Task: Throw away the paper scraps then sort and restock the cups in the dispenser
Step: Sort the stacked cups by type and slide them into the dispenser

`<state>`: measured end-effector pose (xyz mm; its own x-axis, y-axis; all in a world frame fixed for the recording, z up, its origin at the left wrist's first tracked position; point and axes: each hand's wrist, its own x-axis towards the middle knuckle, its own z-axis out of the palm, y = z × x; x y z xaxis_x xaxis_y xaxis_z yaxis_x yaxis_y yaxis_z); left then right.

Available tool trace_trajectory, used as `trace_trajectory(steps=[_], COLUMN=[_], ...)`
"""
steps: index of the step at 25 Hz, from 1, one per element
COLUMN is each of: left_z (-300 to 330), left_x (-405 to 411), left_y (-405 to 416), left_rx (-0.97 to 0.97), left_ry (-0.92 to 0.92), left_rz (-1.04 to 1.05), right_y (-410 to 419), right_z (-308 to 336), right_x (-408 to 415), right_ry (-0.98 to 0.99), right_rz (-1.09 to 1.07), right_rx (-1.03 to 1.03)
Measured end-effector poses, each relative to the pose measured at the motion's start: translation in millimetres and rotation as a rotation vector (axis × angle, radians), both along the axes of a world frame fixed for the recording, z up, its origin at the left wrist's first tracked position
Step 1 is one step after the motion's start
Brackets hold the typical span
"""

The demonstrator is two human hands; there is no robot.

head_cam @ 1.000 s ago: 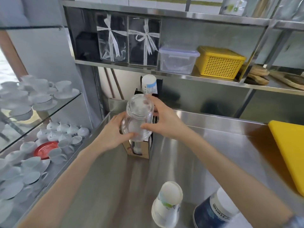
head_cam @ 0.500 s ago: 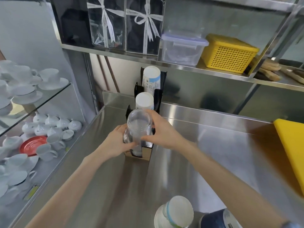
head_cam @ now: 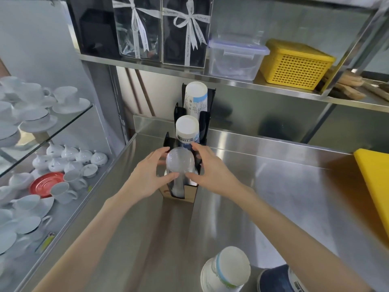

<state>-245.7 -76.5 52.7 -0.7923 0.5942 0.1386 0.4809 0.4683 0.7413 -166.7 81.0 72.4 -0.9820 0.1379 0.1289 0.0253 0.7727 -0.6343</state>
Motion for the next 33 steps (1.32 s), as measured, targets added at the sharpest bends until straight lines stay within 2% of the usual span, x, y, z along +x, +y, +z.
trace_trajectory(steps=[3, 8, 11, 15, 20, 25, 30, 33], left_z=[3.4, 7.9, 14.5, 7.5, -42.5, -94.0, -118.1, -123.3], left_x=[5.5, 15.9, 37.0, 86.8, 141.7, 175.3, 194.0, 198.7], left_y=[1.7, -2.0, -7.0, -16.1, -21.2, -14.7, -3.6, 1.7], left_rx=[0.011, -0.076, -0.066, -0.072, -0.146, -0.184, -0.180, -0.121], left_ry=[0.035, 0.138, 0.230, 0.258, 0.078, -0.152, -0.265, -0.312], left_rz=[-0.007, -0.026, -0.041, -0.097, -0.223, -0.252, -0.266, -0.207], right_y=[-2.5, -5.5, -2.0, -1.7, -7.8, -14.9, -14.3, -15.6], right_z=[0.2, 3.8, 5.0, -2.1, -25.4, -78.2, -107.7, -115.3], right_x=[7.1, 20.7, 50.9, 107.6, 169.9, 203.4, 206.9, 207.6], right_ry=[0.049, 0.058, 0.053, -0.018, -0.092, -0.159, -0.183, -0.174], right_rz=[0.032, 0.031, 0.001, -0.002, -0.086, -0.184, -0.258, -0.275], right_rx=[0.026, 0.045, 0.049, 0.054, -0.135, -0.370, -0.458, -0.425])
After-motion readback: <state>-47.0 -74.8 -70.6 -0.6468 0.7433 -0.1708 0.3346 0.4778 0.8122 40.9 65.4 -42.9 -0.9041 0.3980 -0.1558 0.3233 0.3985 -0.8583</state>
